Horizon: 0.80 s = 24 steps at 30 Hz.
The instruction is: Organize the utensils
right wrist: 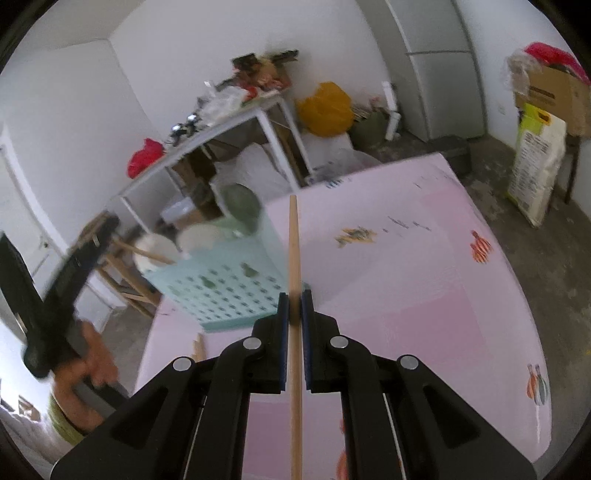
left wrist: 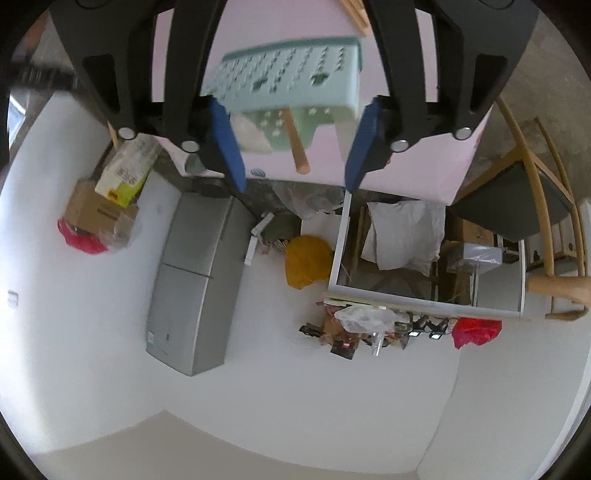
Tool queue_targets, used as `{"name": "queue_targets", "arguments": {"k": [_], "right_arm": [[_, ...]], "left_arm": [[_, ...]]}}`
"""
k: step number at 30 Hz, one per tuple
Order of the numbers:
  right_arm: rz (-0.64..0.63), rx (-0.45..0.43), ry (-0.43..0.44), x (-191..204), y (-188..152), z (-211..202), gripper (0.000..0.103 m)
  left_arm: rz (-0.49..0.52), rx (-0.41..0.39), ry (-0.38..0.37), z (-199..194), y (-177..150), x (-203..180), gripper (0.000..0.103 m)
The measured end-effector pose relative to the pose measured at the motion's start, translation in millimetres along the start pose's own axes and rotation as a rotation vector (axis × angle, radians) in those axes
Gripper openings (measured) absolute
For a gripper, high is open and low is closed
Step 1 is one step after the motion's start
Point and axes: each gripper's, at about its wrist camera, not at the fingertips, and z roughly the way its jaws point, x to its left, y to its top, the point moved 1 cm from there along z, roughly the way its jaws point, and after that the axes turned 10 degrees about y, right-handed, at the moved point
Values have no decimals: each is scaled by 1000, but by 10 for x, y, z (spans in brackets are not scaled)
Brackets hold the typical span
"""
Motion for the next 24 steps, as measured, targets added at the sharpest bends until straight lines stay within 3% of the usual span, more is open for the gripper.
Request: {"name": "queue_targets", "arguments": {"k": [6, 15, 24], "right_arm": [[-98, -39, 120, 471, 354, 133, 7], [-357, -200, 263, 1390, 1067, 338, 7], [-512, -279, 309, 1825, 1385, 777, 7]], "left_arm": [[74, 67, -26, -258, -271, 193, 65], [58, 144, 57, -476, -532, 656, 70], [4, 210, 100, -427, -587, 999, 71]]}}
